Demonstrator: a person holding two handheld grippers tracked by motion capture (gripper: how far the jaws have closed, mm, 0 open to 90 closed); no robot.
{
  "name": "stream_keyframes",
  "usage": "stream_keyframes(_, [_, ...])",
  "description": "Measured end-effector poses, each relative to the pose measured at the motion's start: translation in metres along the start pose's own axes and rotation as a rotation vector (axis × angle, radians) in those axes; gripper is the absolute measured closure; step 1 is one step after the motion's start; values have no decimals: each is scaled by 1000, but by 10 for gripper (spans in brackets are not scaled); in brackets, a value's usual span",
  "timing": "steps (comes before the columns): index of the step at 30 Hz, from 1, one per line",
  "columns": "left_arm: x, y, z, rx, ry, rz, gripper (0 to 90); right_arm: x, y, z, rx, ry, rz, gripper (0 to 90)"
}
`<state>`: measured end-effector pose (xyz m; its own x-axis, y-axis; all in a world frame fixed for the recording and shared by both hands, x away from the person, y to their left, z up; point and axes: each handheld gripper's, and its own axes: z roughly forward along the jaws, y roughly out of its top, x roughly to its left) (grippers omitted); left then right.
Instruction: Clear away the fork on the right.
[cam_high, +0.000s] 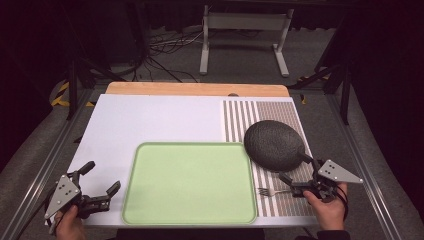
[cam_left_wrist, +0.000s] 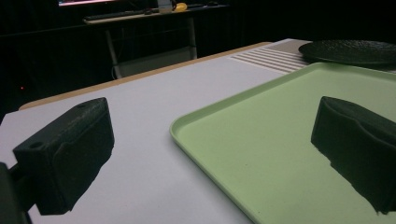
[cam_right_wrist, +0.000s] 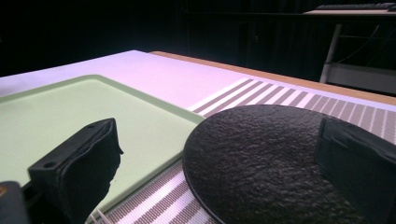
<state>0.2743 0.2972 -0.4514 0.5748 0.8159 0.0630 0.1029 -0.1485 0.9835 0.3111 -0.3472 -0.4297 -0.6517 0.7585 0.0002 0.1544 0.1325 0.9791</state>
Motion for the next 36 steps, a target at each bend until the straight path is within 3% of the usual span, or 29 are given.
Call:
stream_keyframes(6, [0, 0, 0, -1, 0, -2, 0, 0, 9, 6, 46, 28, -22, 8])
stream_keyframes(10, [0, 0, 0, -1, 1, -3, 0, -1, 20, 9, 79, 56, 0, 11])
stream_keyframes(12, [0, 0, 0, 0, 1, -3, 0, -1, 26, 11, 131, 64, -37, 17])
stream_keyframes(17, [0, 0, 0, 0, 1, -3, 0, -1, 34, 12, 206, 87, -72, 20])
stream_keyframes(20, [0, 0, 0, -1, 1, -5, 0, 0, 39, 13, 286, 110, -118, 28])
stream_keyframes(28, [0, 0, 0, 1, 2, -5, 0, 2, 48, 18, 392, 149, -172, 45])
stream_keyframes(29, [0, 0, 0, 1, 3, -5, 0, 3, 51, 20, 451, 163, -200, 49])
stream_keyframes(36, [0, 0, 0, 0, 3, -4, 0, 5, 56, 23, 558, 187, -248, 55])
